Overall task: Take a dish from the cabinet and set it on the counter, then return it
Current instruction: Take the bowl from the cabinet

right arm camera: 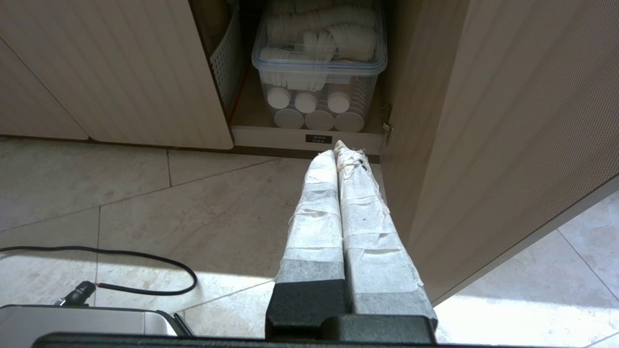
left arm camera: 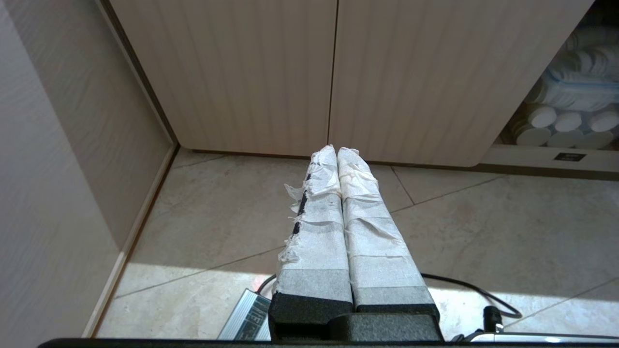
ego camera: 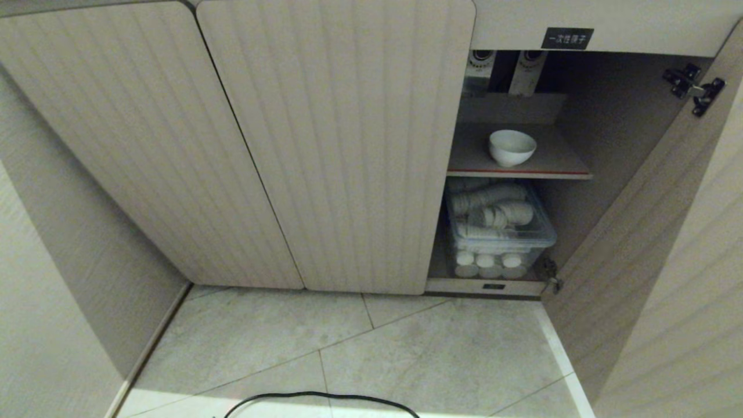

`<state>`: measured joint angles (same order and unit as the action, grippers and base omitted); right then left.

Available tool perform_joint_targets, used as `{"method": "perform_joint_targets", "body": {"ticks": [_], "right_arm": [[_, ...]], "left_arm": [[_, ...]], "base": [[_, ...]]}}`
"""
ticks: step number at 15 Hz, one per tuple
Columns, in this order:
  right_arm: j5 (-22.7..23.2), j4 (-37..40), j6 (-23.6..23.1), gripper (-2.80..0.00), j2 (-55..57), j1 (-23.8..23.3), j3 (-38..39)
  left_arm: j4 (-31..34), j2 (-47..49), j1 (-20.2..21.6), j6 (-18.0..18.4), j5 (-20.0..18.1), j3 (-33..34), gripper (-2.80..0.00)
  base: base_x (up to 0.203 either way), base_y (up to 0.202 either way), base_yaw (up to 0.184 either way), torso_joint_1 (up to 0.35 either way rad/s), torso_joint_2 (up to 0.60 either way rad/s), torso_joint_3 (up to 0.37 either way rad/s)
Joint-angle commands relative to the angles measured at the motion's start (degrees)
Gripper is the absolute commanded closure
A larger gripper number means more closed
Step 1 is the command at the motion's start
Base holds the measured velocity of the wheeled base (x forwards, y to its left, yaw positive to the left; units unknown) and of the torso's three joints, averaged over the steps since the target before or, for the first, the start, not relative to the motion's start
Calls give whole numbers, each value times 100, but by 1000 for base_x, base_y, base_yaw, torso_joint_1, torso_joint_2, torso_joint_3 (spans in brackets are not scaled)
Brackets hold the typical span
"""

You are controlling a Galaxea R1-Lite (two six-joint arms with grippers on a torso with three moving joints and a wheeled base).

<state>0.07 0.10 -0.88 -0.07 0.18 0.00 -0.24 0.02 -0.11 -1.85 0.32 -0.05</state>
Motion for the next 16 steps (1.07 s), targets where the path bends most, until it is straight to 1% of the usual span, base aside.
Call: {"method": "perform_joint_targets", "body": {"ticks": [1, 16], "right_arm": [[1, -1, 0, 0, 7, 7, 0], [1, -1, -1, 0, 7, 3, 0]], "left_arm": [[-2, -2, 2, 0, 3, -4, 0], [-2, -2, 2, 9, 3, 3, 0]], "base": [[0, 0, 0, 0, 0, 0], [0, 0, 0, 0, 0, 0]]}}
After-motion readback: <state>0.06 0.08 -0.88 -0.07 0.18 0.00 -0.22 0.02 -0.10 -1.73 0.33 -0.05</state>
